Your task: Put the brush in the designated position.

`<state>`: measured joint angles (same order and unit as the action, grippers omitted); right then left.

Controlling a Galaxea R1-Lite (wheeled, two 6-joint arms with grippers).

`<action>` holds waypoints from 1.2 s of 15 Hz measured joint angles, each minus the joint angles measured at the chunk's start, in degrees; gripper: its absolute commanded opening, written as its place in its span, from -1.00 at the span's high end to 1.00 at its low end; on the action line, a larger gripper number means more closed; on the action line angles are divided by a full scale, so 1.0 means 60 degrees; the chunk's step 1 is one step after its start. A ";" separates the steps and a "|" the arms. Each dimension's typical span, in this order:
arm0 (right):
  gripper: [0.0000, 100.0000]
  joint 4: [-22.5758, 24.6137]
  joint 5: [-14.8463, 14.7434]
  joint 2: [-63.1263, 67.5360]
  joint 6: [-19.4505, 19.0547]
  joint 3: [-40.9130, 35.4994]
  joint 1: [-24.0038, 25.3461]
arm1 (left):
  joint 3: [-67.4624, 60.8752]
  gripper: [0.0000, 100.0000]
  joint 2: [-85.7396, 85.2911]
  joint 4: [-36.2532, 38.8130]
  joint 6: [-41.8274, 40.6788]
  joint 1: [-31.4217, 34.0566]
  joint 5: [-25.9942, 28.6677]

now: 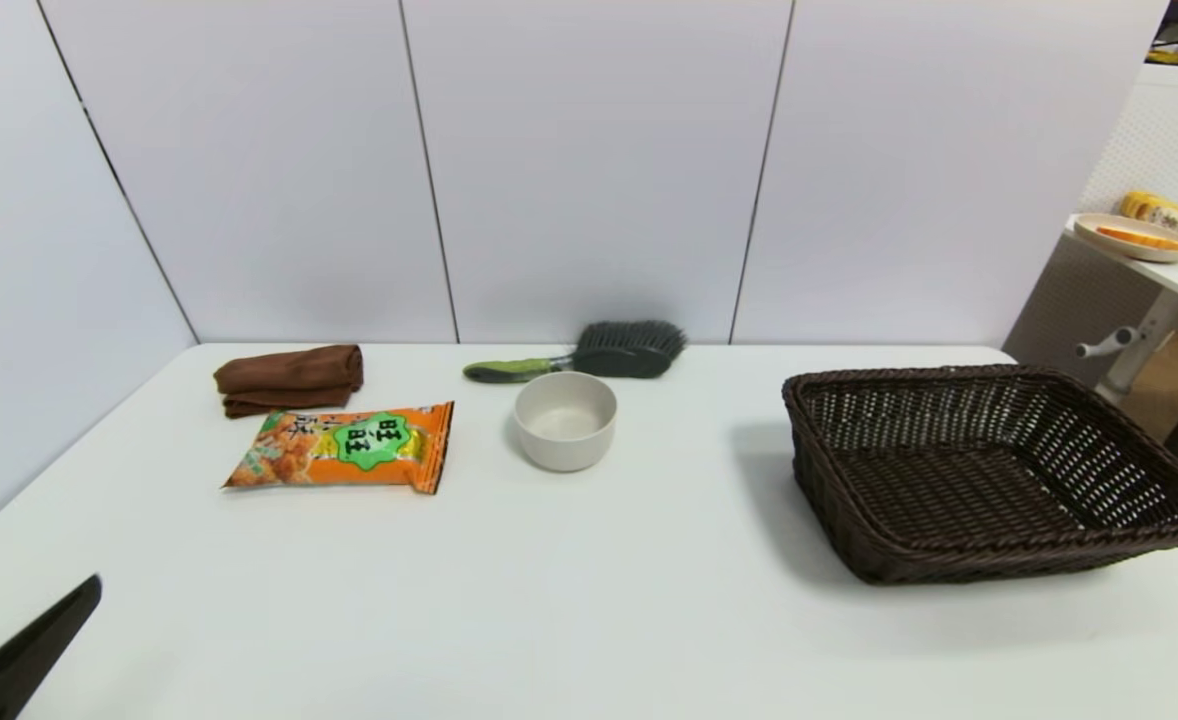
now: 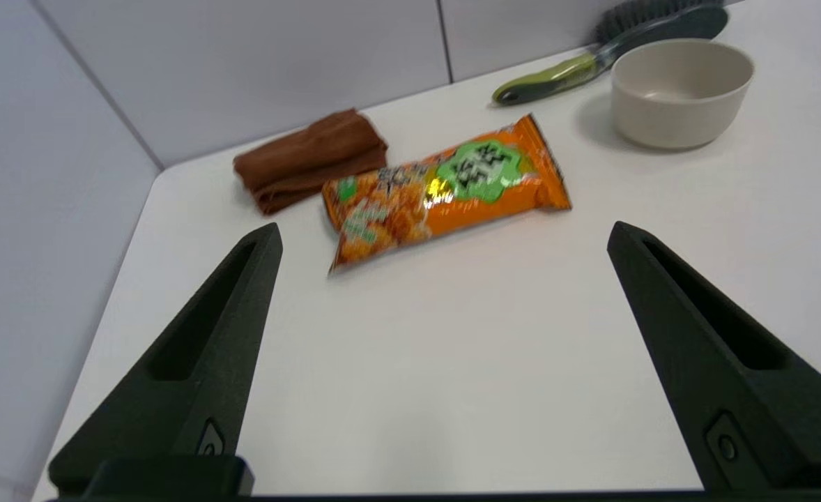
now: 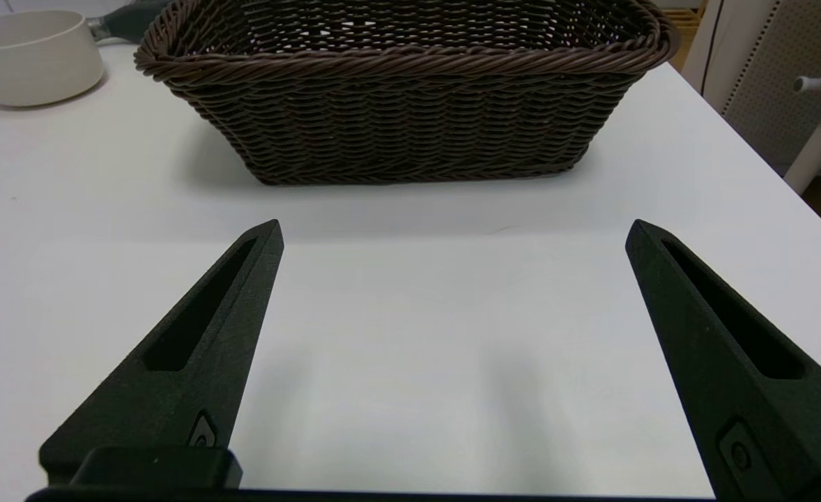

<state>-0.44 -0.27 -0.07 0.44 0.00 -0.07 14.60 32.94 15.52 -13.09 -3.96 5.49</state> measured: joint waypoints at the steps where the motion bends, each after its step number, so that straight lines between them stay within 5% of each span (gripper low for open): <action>1: -1.00 0.0000 0.0000 0.0000 -0.0004 0.0000 0.0000 | -0.0689 -1.00 -0.1081 0.0012 0.0299 0.0234 -0.0108; 6: -1.00 -0.0004 0.0004 0.0000 0.0000 0.0000 0.0000 | -0.2278 -1.00 -0.4807 -0.2481 0.1081 0.0630 -0.0469; 18: -1.00 0.0000 0.0000 0.0000 0.0004 0.0000 0.0000 | -0.2434 -1.00 -0.5524 -0.2582 0.2182 0.0664 -0.0888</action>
<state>-0.44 -0.27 -0.07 0.46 0.00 -0.07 0.00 -0.21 0.02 0.00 0.02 0.16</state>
